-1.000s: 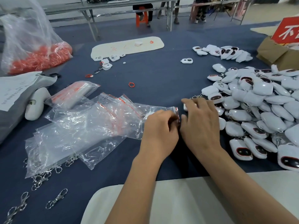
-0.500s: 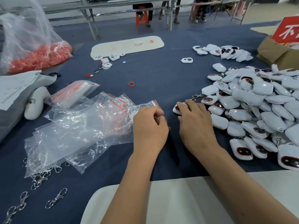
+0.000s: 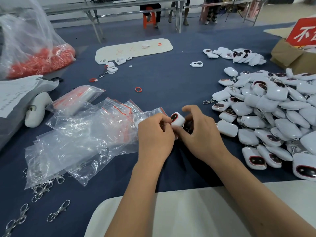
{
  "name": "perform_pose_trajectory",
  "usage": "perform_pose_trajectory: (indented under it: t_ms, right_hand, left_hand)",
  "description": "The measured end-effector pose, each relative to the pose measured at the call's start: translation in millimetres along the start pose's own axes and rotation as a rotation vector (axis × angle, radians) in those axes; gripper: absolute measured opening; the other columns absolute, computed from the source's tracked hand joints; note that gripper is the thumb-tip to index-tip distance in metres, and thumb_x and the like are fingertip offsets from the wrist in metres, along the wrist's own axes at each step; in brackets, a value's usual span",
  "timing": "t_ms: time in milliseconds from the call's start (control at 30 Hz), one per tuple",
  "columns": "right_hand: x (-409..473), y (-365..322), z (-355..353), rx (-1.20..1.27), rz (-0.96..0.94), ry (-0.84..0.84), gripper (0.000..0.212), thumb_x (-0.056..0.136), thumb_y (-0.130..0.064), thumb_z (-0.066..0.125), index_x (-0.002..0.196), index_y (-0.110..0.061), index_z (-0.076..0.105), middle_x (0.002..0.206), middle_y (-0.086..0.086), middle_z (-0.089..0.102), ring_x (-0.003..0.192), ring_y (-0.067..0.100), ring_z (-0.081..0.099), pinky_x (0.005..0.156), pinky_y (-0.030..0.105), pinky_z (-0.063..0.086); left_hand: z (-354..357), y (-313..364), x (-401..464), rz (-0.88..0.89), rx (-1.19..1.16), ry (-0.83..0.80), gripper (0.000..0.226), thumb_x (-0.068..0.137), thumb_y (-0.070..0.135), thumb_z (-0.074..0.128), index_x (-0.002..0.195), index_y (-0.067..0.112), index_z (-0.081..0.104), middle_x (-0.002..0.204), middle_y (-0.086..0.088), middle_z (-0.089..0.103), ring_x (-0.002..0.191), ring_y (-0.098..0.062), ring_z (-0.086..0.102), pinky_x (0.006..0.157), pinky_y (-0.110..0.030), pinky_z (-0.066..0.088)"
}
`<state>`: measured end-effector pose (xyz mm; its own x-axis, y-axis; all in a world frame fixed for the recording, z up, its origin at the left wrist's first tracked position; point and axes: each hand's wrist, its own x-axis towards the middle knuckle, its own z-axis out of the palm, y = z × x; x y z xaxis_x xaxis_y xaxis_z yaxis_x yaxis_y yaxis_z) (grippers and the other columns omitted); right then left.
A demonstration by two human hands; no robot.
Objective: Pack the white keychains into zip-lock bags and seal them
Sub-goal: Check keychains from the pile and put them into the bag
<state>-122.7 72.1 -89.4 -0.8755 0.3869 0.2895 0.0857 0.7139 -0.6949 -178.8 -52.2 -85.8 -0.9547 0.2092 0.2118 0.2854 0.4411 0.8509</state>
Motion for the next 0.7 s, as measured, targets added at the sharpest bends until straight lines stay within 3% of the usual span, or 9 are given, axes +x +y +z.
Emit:
perform_pose_trajectory:
  t_ms: [100,167,233,300,400,500,700]
  right_hand:
    - [4,3,0,0.003,0.018,0.012,0.034,0.092,-0.026,0.077,0.124,-0.016,0.071,0.101,-0.005,0.077,0.090,0.016,0.068,0.086,0.035,0.051]
    - [6,5,-1,0.101,0.043,0.055,0.022,0.089,-0.018,0.079,0.111,-0.020,0.079,0.092,-0.011,0.078,0.077,0.002,0.067,0.078,0.025,0.051]
    - [5,7,-2,0.286,0.072,0.114,0.018,0.088,-0.013,0.080,0.103,-0.022,0.079,0.087,-0.012,0.078,0.076,0.000,0.070,0.076,0.022,0.053]
    - [4,8,-2,0.486,0.092,0.100,0.024,0.089,-0.012,0.080,0.111,-0.022,0.076,0.086,-0.007,0.079,0.078,0.007,0.074,0.076,0.027,0.057]
    - [1,5,0,0.619,0.059,-0.028,0.037,0.092,-0.010,0.078,0.125,-0.024,0.067,0.078,0.000,0.077,0.058,0.010,0.067,0.057,0.021,0.050]
    - [0,4,-3,0.751,0.064,-0.106,0.039,0.095,-0.007,0.074,0.131,-0.020,0.065,0.080,0.009,0.077,0.056,0.021,0.066,0.043,0.026,0.045]
    - [-2,5,-8,0.851,0.006,-0.159,0.035,0.093,-0.007,0.068,0.127,-0.016,0.067,0.091,0.017,0.075,0.066,0.025,0.070,0.048,0.030,0.053]
  left_hand:
    - [0,-1,1,0.010,-0.001,-0.004,0.027,0.087,0.003,0.061,0.079,0.024,0.075,0.072,0.013,0.072,0.069,-0.001,0.067,0.066,-0.016,0.052]
    - [-1,-2,1,0.002,-0.037,0.018,0.026,0.089,0.004,0.063,0.077,0.025,0.073,0.068,0.011,0.071,0.068,-0.003,0.068,0.066,-0.017,0.053]
    - [0,-1,2,-0.050,-0.148,0.036,0.016,0.093,0.009,0.065,0.084,0.020,0.072,0.071,0.004,0.072,0.069,-0.011,0.071,0.072,-0.032,0.060]
    - [0,4,2,-0.104,-0.302,0.027,0.010,0.097,0.015,0.067,0.090,0.015,0.074,0.075,-0.003,0.075,0.069,-0.022,0.074,0.070,-0.040,0.063]
    - [-4,9,3,-0.129,-0.441,0.027,0.015,0.098,0.014,0.067,0.087,0.014,0.078,0.068,0.001,0.072,0.056,-0.014,0.068,0.055,-0.028,0.057]
    - [-9,11,2,-0.200,-0.570,-0.031,0.023,0.098,0.011,0.066,0.078,0.007,0.077,0.060,-0.003,0.065,0.048,-0.013,0.058,0.047,-0.022,0.049]
    - [-11,13,2,-0.264,-0.709,-0.093,0.025,0.100,0.015,0.065,0.079,0.008,0.078,0.064,-0.009,0.064,0.050,-0.012,0.053,0.045,-0.019,0.044]
